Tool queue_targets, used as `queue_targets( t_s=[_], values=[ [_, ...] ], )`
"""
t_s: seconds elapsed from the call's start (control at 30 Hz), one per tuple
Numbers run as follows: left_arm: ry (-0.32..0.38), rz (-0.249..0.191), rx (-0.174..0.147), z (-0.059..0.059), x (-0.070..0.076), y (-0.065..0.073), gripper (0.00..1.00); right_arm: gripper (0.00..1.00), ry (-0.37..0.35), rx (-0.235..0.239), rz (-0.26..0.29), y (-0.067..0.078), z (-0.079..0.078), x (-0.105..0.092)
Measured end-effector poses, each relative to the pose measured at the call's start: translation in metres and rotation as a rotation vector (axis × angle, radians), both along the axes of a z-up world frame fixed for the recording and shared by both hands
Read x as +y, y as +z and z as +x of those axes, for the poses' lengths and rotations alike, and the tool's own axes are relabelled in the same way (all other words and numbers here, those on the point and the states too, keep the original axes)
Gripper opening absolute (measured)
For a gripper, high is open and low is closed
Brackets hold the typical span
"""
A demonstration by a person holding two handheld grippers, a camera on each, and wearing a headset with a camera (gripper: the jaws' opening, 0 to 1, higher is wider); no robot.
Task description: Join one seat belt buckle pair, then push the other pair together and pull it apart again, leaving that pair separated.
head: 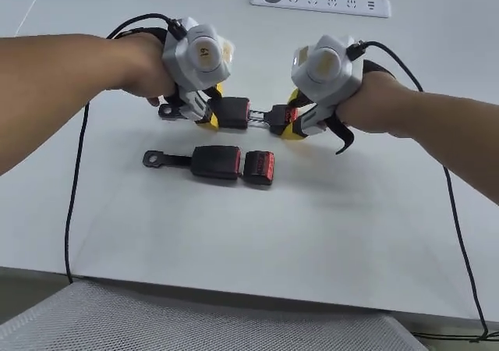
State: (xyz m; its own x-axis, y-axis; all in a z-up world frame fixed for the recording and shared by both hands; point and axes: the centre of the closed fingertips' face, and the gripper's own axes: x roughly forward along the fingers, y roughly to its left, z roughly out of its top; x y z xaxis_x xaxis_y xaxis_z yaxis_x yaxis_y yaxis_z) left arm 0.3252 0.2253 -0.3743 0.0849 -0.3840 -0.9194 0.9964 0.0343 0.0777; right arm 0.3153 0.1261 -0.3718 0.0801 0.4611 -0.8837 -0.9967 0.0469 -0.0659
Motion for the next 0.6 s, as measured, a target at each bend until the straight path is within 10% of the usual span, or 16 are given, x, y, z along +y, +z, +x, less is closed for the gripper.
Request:
queue_targets(
  t_s=[0.6],
  values=[
    [0.010,0.000,0.003,-0.003,-0.001,0.001,0.32,0.34,-0.004,-0.048,0.033,0.003,0.001,0.013]
  ],
)
